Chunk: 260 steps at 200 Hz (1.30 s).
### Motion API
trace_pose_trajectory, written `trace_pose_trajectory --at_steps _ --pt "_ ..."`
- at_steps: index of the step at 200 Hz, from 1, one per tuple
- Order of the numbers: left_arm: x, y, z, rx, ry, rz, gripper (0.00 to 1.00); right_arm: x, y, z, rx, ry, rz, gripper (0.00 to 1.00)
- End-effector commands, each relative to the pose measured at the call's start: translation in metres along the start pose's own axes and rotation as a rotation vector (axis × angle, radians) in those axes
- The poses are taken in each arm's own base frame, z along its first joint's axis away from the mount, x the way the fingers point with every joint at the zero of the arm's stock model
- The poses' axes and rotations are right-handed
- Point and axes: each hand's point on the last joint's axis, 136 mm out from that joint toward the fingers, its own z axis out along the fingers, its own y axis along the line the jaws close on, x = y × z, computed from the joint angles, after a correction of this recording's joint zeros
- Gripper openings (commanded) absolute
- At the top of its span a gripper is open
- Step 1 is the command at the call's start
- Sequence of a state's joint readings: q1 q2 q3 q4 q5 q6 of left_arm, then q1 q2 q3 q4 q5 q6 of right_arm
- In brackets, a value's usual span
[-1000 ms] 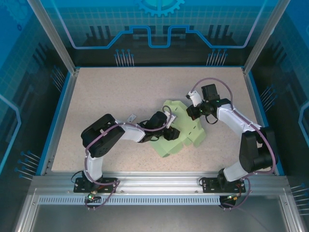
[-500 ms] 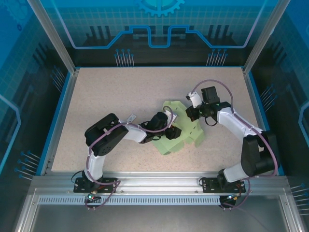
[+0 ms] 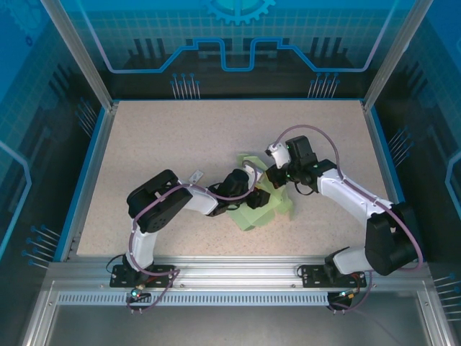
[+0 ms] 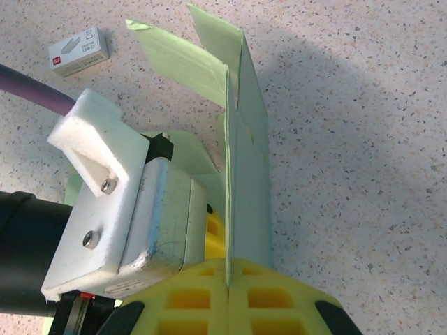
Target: Fold the paper box
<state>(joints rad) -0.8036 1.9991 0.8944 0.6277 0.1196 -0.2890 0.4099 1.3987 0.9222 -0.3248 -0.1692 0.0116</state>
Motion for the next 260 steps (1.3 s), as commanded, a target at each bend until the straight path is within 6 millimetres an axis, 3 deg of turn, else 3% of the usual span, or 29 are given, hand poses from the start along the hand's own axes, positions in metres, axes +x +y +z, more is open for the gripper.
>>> trace_pose_trajectory --at_steps 1,72,135,162,215,260 --pt "0.027 0.004 0.001 -0.018 0.057 -0.003 0.48 0.01 0.0 0.005 0.023 0.022 -0.002 0.03" --pt "0.011 0.0 -0.016 -0.025 -0.021 -0.009 0.54 -0.006 -0.018 -0.006 0.123 0.011 -0.078 0.04" --pt "-0.016 -0.002 -0.051 -0.038 -0.138 -0.028 0.63 -0.012 -0.044 -0.015 0.388 0.049 -0.303 0.02" --pt "-0.025 0.01 -0.073 -0.054 -0.177 -0.072 0.64 -0.017 -0.044 -0.013 0.491 0.054 -0.415 0.02" --pt "-0.032 0.07 -0.122 -0.182 -0.207 -0.24 0.67 -0.02 -0.041 -0.005 0.59 0.058 -0.556 0.03" --pt "-0.051 0.079 -0.134 -0.235 -0.208 -0.191 0.7 -0.016 -0.03 0.001 0.473 0.07 -0.572 0.04"
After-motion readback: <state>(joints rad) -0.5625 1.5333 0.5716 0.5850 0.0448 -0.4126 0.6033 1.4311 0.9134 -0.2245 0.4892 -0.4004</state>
